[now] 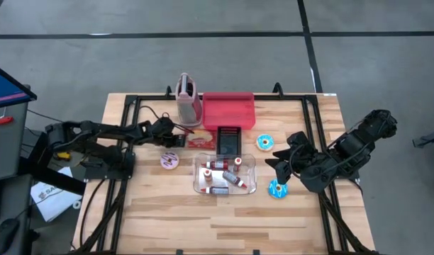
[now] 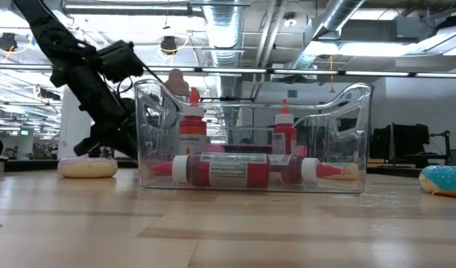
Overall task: Pick & Place Food Item
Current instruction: Put the red popcorn bag into the red bin
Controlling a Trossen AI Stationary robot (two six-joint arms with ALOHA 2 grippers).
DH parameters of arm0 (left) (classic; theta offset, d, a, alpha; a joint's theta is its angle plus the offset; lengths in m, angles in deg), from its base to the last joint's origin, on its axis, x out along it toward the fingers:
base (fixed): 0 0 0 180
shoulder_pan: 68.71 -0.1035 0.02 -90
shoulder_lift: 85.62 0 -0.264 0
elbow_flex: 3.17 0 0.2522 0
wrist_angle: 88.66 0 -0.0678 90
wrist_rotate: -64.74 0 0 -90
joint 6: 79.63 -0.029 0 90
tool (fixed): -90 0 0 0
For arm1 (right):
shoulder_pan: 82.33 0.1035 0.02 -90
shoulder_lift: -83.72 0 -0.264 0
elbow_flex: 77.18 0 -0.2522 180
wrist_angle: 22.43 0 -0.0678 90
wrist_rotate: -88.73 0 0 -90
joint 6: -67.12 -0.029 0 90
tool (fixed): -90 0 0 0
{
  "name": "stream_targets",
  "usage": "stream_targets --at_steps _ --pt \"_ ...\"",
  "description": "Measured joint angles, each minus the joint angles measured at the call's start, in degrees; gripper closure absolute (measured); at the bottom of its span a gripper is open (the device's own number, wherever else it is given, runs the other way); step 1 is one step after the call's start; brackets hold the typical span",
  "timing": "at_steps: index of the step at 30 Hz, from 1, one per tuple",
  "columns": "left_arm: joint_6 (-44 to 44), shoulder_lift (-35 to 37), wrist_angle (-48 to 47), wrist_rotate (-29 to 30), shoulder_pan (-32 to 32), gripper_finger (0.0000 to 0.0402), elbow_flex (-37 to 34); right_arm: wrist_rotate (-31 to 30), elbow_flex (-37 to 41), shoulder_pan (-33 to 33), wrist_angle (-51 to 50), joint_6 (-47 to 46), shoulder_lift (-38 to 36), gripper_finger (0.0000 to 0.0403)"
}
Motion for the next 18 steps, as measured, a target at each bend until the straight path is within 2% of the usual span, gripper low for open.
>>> stream_targets --at_steps 6,18 --pt "0.52 6.99 -0.03 0.26 0.00 0.0401 0.00 -0.10 0.00 0.17 0.23 0.00 0.00 0.0191" --pt "4.23 21.75 -6.48 5.83 2.93 0.0401 0.00 -0.66 0.00 1.07 0.40 0.04 0.00 0.0191"
